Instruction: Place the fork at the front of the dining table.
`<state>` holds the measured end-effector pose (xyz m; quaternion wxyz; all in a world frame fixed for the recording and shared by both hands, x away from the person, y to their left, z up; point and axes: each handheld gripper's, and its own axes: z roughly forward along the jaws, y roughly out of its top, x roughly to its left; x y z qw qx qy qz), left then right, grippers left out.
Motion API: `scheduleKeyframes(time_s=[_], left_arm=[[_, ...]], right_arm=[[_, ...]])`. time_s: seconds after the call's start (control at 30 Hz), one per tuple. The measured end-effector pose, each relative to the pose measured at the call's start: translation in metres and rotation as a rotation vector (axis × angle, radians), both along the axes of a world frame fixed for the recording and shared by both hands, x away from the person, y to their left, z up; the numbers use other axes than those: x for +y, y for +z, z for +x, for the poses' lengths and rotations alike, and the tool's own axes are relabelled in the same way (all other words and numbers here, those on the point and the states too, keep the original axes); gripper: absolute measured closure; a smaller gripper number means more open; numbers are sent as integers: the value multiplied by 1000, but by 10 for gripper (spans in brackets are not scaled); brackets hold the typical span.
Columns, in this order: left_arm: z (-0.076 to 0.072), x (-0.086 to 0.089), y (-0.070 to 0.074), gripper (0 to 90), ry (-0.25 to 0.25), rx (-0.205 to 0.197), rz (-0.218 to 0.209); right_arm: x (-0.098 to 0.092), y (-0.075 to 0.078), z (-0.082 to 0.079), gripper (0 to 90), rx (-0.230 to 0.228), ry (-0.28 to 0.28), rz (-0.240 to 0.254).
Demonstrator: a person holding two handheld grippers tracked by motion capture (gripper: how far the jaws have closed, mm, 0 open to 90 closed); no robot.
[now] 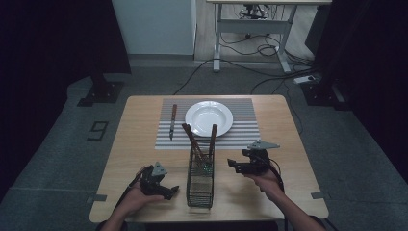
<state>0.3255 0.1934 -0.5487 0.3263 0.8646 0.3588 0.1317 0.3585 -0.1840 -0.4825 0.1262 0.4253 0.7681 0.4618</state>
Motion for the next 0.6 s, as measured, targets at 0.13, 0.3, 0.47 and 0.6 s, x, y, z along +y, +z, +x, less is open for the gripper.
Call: scheduleKeyframes(time_s=[0.13, 0.3, 0.47, 0.6], left_arm=[[-1, 0, 0, 0, -1, -1, 0], [-1, 0, 0, 0, 1, -1, 0], [-1, 0, 0, 0, 1, -1, 0], [-1, 0, 0, 0, 0, -1, 1]], right_arm=[[-3, 17, 2, 207, -40, -10, 10], [-6, 33, 3, 211, -73, -19, 33], [0, 43, 7, 214, -83, -4, 48], [8, 47, 11, 217, -87, 16, 43]])
